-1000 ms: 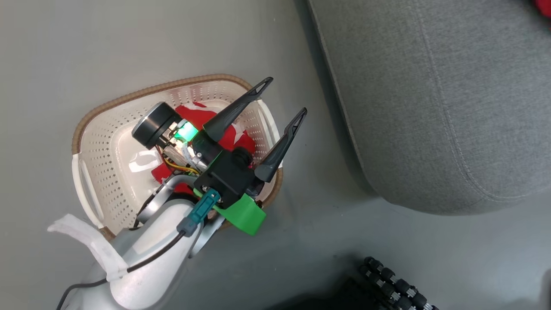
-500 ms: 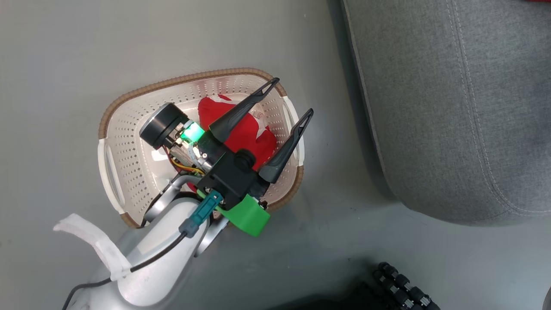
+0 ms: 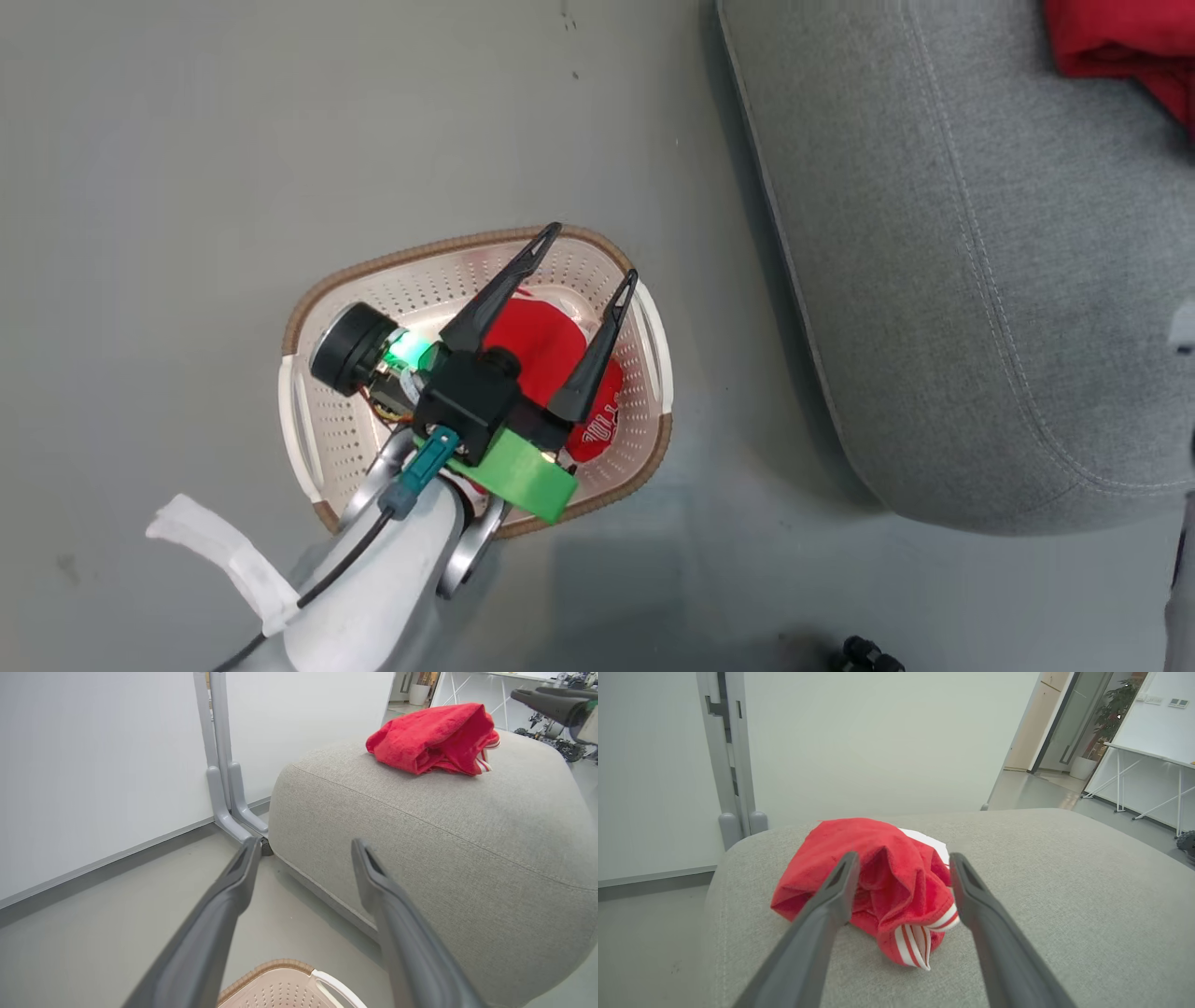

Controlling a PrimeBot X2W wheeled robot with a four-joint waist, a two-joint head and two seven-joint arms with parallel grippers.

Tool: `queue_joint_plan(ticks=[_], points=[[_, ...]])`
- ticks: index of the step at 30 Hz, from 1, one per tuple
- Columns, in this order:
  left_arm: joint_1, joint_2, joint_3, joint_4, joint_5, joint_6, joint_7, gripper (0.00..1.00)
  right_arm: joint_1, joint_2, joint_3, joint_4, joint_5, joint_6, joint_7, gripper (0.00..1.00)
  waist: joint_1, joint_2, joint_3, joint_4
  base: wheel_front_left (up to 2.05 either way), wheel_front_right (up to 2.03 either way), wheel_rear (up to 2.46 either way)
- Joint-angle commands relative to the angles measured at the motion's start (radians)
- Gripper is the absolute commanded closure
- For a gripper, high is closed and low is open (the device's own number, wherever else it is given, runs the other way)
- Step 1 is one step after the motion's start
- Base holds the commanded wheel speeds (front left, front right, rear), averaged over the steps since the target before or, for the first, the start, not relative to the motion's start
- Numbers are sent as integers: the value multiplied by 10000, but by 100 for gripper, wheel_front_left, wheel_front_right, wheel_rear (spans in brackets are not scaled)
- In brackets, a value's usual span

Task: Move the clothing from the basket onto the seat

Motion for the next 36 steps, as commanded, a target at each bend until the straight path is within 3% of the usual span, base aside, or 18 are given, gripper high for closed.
queue_joint_plan(ticks=[1,12,22,31,36], points=[[254,-190,188,-114,-131,140,-60,0,616,95,198,-177,86,-15,-29,0,1,0,-1132,552,0,0,0],[2819,-856,2202,-314,-244,610,-51,0,2786,534,3252,-662,407,-15,-29,0,1,0,-3388,1605,0,0,0],[4716,-1223,4223,-1057,55,1001,-51,0,3755,726,5412,-601,1186,-15,-29,0,1,0,-4643,2141,0,0,0],[5942,-1282,4867,-1926,414,1202,-52,0,4651,563,6049,-1483,1208,-15,-29,0,1,0,-5246,2316,0,0,0],[6535,-1280,4828,-2094,203,1268,-52,0,5467,646,5738,-1999,1136,-15,-29,0,1,0,-5498,2298,0,0,0]])
